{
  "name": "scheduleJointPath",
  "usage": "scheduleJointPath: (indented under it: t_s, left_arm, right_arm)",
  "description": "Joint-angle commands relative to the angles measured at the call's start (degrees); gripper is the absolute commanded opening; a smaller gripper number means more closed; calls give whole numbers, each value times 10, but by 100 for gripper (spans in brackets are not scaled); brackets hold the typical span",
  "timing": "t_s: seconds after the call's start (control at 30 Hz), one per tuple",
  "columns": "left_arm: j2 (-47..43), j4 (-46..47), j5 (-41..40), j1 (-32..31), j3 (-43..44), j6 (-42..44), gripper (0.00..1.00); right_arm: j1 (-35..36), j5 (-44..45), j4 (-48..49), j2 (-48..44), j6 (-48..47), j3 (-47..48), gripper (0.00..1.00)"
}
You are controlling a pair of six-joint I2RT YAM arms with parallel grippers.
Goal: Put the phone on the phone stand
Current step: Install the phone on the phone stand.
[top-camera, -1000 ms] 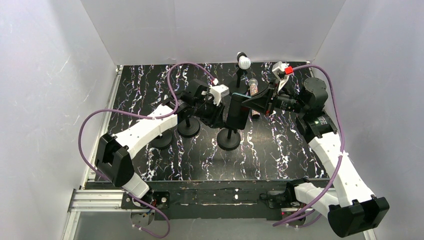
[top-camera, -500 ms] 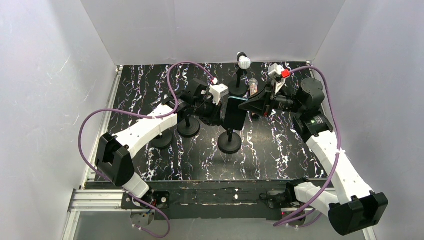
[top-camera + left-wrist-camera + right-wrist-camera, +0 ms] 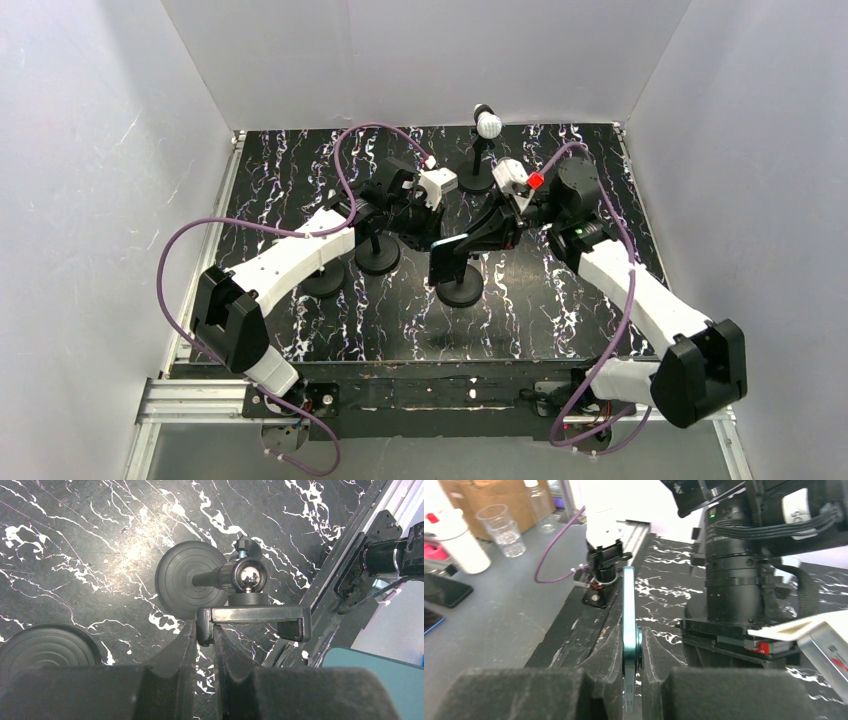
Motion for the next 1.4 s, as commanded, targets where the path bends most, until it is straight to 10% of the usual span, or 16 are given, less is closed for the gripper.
scheduleJointPath:
  t_s: [0.0,0.9,1.37]
  left_arm:
    - [-22,8,28,-2,9,0,0]
    - [-18,2,22,-2,9,5,0]
    - [-16,1,18,-2,10,6,0]
  right_arm:
    - [13,-88,55,37,4,55,1]
    - [33,-75,150,147,-3,65,1]
    - [-9,-104,620,258,409,67,1]
